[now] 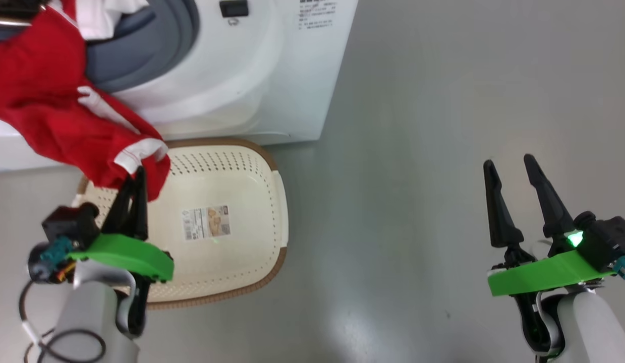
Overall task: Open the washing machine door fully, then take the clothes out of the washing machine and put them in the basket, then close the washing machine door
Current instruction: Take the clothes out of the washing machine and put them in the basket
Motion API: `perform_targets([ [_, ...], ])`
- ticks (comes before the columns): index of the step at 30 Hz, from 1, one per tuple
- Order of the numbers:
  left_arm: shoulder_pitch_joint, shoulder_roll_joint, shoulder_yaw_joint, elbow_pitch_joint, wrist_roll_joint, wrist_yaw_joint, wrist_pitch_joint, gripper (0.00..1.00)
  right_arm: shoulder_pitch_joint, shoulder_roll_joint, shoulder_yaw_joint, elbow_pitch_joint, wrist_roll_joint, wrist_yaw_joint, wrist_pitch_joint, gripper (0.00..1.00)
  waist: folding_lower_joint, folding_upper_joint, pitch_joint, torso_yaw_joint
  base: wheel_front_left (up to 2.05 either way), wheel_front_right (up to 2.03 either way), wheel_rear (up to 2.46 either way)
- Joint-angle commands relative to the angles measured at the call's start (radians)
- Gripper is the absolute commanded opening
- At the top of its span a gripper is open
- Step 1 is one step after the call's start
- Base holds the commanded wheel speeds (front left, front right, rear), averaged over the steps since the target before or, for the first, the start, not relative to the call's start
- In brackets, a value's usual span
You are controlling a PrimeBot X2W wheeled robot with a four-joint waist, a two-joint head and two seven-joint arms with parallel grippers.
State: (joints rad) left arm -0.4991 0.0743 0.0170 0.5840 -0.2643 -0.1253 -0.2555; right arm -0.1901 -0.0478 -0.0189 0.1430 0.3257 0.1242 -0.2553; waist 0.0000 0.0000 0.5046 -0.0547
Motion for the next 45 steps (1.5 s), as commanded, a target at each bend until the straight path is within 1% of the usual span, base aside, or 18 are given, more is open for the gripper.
perform_targets([
  [1, -0.029, 0.039, 0.025, 0.022, -0.002, -0.005, -0.006, 0.08, -0.011, -0.002, 0.026, -0.028, 0.016, 0.007, -0.006, 1.0, 0.0, 0.0, 0.047, -0.02, 0.0, 0.0, 0.0],
  [6, -0.11, 0.065, 0.028, 0.134, -0.013, -0.005, -0.006, 0.08, -0.03, -0.002, 0.031, -0.034, 0.02, 0.007, -0.006, 1.0, 0.0, 0.0, 0.088, -0.039, 0.0, 0.0, 0.0],
  [8, -0.139, 0.074, 0.03, 0.163, -0.015, -0.005, -0.006, 0.1, -0.036, -0.002, 0.03, -0.037, 0.02, 0.007, -0.006, 1.0, 0.0, 0.0, 0.103, -0.043, 0.0, 0.0, 0.0],
  [9, -0.152, 0.078, 0.03, 0.176, -0.017, -0.005, -0.006, 0.12, -0.038, -0.002, 0.03, -0.038, 0.02, 0.007, -0.006, 1.0, 0.0, 0.0, 0.109, -0.044, 0.0, 0.0, 0.0],
  [11, -0.176, 0.084, 0.031, 0.2, -0.016, -0.005, -0.006, 0.22, -0.042, -0.002, 0.029, -0.04, 0.018, 0.007, -0.006, 1.0, 0.0, 0.0, 0.119, -0.045, 0.0, 0.0, 0.0],
  [13, -0.196, 0.09, 0.033, 0.223, -0.017, -0.005, -0.006, 0.5, -0.047, -0.002, 0.03, -0.041, 0.017, 0.007, -0.006, 1.0, 0.0, 0.0, 0.126, -0.046, 0.0, 0.0, 0.0],
  [14, -0.205, 0.093, 0.034, 0.232, -0.016, -0.005, -0.006, 0.91, -0.049, -0.002, 0.031, -0.041, 0.017, 0.007, -0.006, 1.0, 0.0, 0.0, 0.128, -0.046, 0.0, 0.0, 0.0],
  [15, -0.212, 0.095, 0.034, 0.238, -0.016, -0.005, -0.006, 1.0, -0.05, -0.002, 0.031, -0.04, 0.017, 0.007, -0.006, 1.0, 0.0, 0.0, 0.13, -0.046, 0.0, 0.0, 0.0],
  [20, -0.227, 0.096, 0.034, 0.25, -0.015, -0.005, -0.006, 1.0, -0.054, -0.002, 0.032, -0.034, 0.014, 0.007, -0.006, 1.0, 0.0, 0.0, 0.125, -0.042, 0.0, 0.0, 0.0],
  [26, -0.19, 0.082, 0.05, 0.225, -0.023, -0.005, -0.006, 1.0, -0.044, -0.002, 0.036, -0.026, 0.012, 0.007, -0.006, 1.0, 0.0, 0.0, 0.092, -0.03, 0.0, 0.0, 0.0],
  [39, -0.065, 0.029, 0.099, 0.059, 0.009, -0.005, -0.006, 1.0, -0.02, -0.002, 0.028, -0.015, -0.003, 0.007, -0.006, 1.0, 0.0, 0.0, 0.028, 0.004, 0.0, 0.0, 0.0],
  [45, -0.015, 0.02, 0.102, -0.022, 0.044, -0.005, -0.006, 1.0, -0.01, -0.002, 0.025, -0.018, -0.013, 0.007, -0.006, 1.0, 0.0, 0.0, 0.018, 0.018, 0.0, 0.0, 0.0],
])
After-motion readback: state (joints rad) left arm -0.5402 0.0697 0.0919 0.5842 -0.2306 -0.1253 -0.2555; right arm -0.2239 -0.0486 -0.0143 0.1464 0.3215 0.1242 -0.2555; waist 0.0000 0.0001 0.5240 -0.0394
